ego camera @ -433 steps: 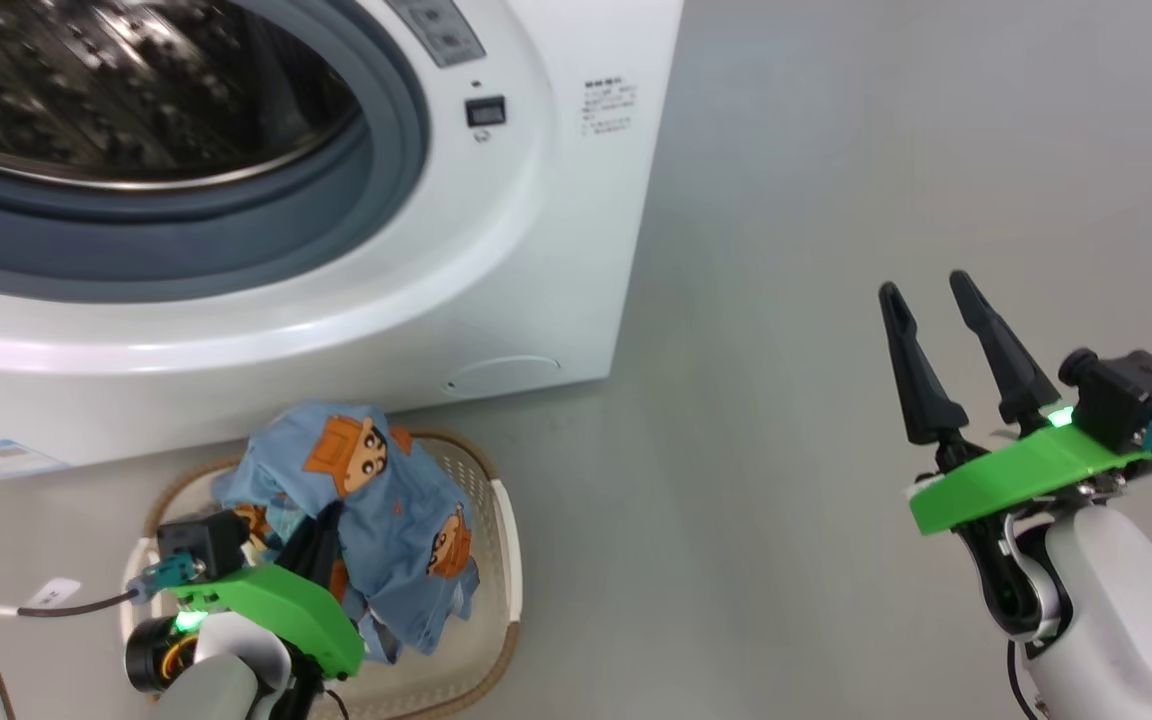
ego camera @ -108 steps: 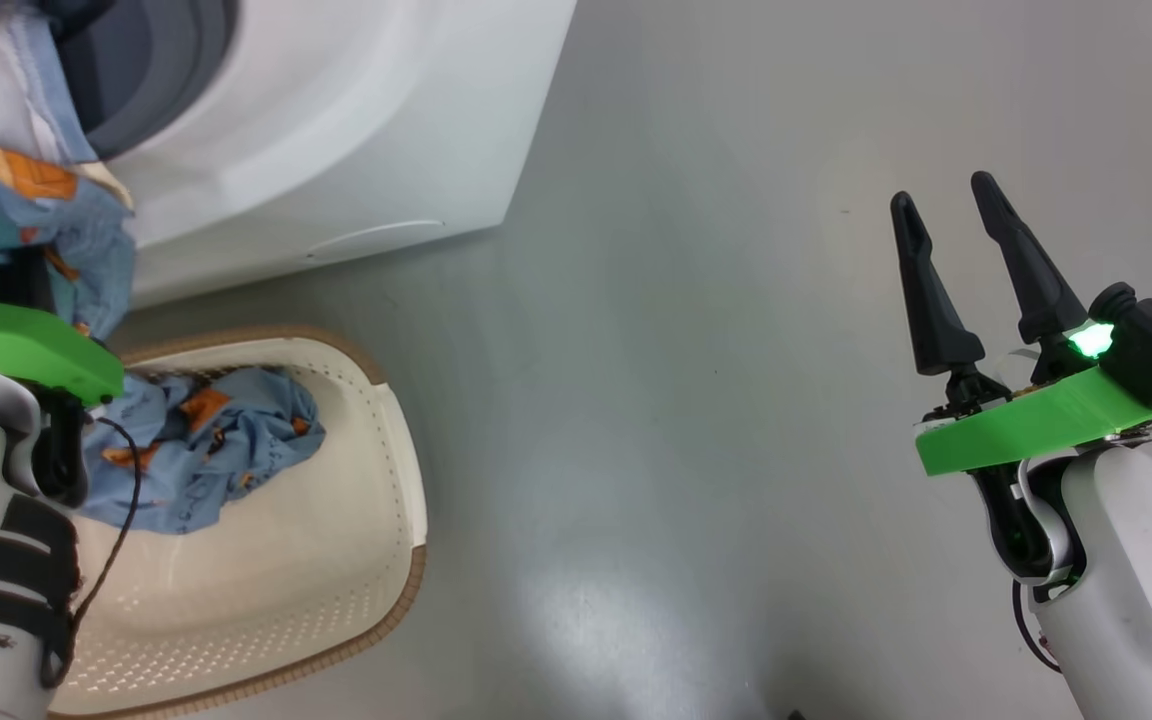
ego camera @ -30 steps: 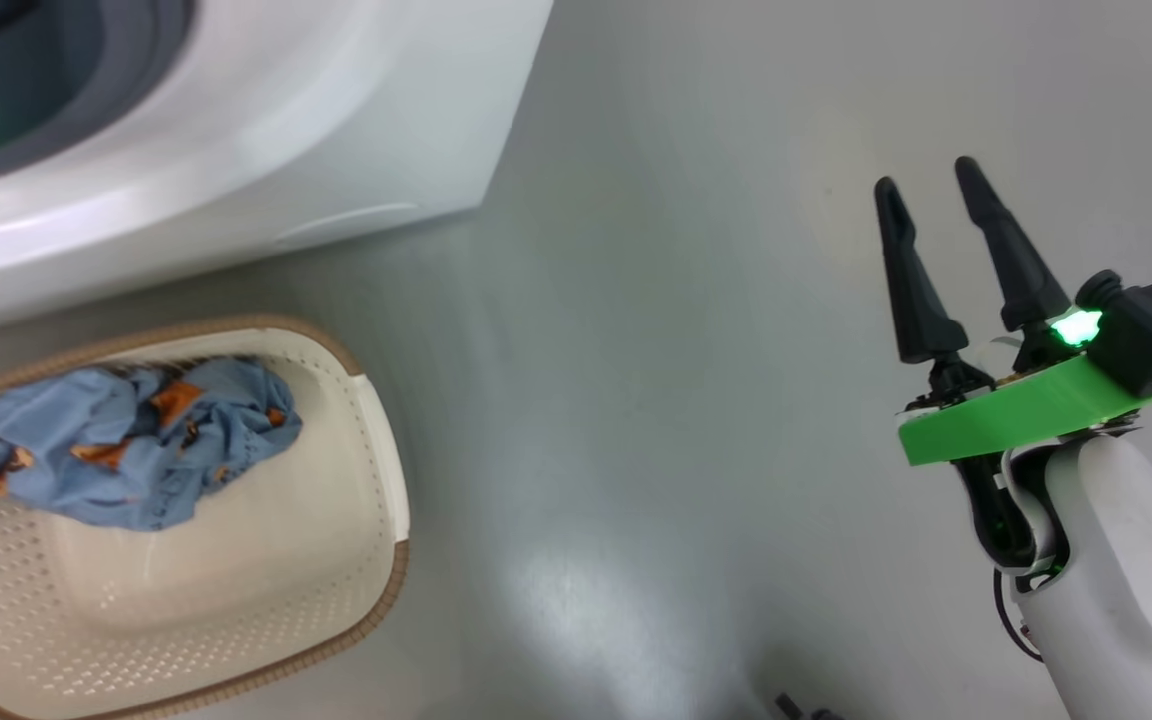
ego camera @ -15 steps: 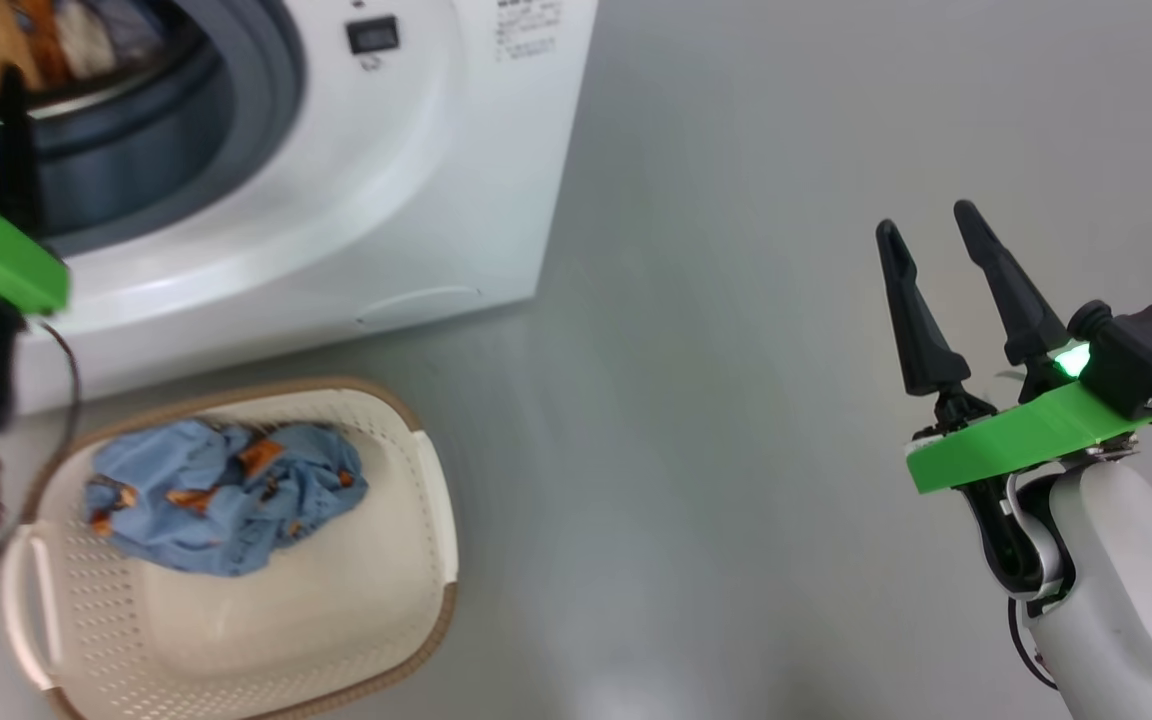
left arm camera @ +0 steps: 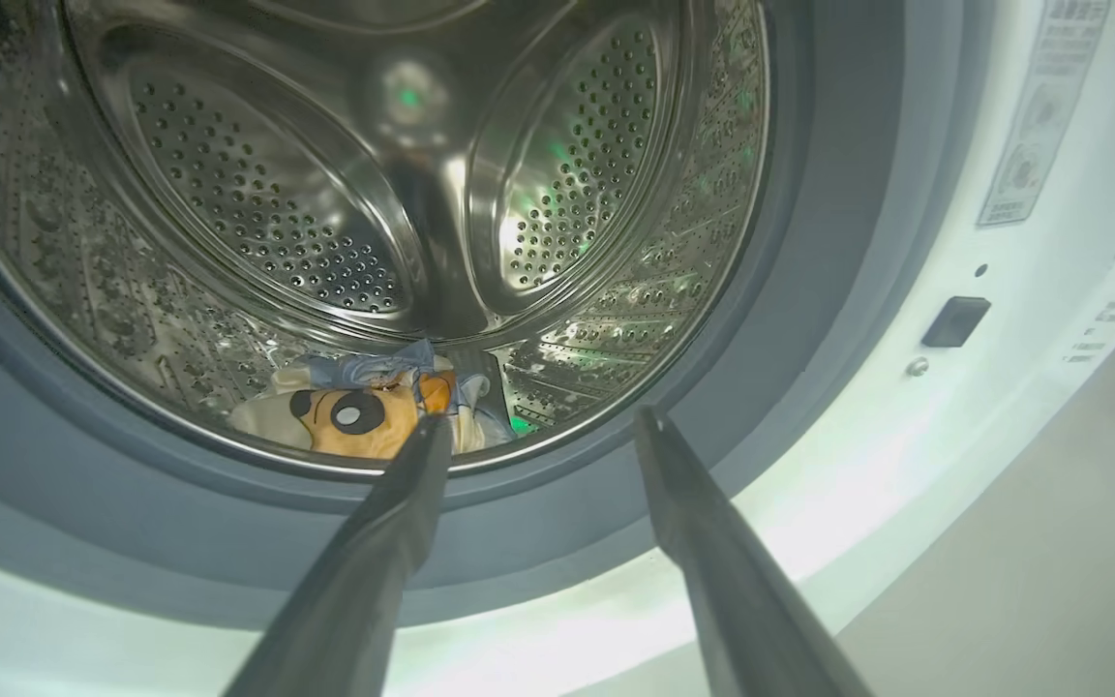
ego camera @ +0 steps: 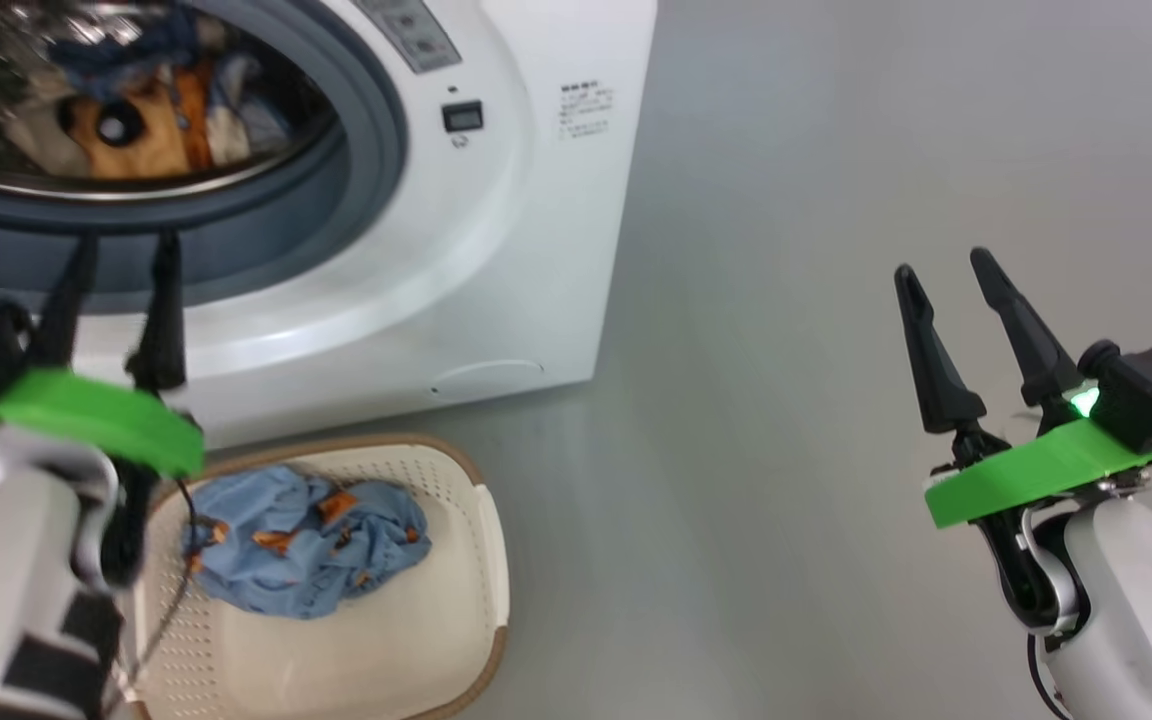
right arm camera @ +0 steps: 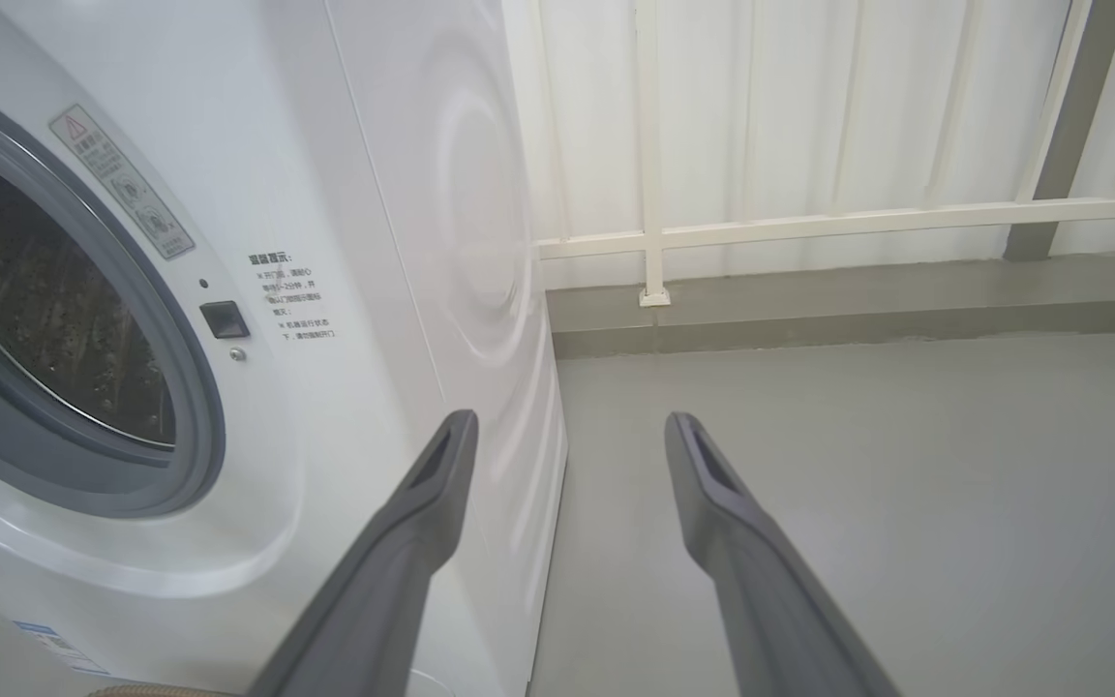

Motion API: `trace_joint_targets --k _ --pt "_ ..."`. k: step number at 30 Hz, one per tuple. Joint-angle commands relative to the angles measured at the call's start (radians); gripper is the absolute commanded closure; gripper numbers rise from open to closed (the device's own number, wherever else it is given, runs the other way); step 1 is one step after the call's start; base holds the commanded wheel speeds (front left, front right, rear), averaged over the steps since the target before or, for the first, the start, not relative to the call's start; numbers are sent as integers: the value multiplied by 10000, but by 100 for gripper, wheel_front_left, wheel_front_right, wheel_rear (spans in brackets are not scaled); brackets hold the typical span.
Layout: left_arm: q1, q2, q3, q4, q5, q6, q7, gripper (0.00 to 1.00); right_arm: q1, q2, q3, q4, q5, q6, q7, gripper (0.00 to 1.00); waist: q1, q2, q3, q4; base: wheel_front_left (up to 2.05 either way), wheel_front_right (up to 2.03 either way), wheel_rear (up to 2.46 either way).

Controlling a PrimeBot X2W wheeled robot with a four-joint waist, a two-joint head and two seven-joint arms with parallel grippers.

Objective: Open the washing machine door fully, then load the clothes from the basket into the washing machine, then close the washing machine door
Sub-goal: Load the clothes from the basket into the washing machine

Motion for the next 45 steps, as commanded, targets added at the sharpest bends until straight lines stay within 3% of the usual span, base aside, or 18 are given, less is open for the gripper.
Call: trace_joint_targets --k 1,11,21,32,45 --pt "241 390 482 -387 158 109 -91 0 209 -139 100 -168 192 56 -80 0 1 -1 -422 287 0 0 0" --pt "2579 -157 1758 -2233 1172 235 -92 0 581 -224 132 -45 225 56 -80 0 1 -1 -1170 580 0 0 0" --pt "4500 -1013 2912 -3468 2123 45 -93 0 1033 -289 107 -9 252 56 -80 0 1 -1 -1674 688 0 0 0" --pt "4890 -1708 3564 -3508 2815 -306 -93 0 1071 -386 189 86 289 56 -80 0 1 -1 -1970 767 0 0 0" --pt "4867 -2057 4046 -3410 3282 -618 -93 0 1033 -401 263 110 322 56 -80 0 1 -1 -1975 778 0 0 0"
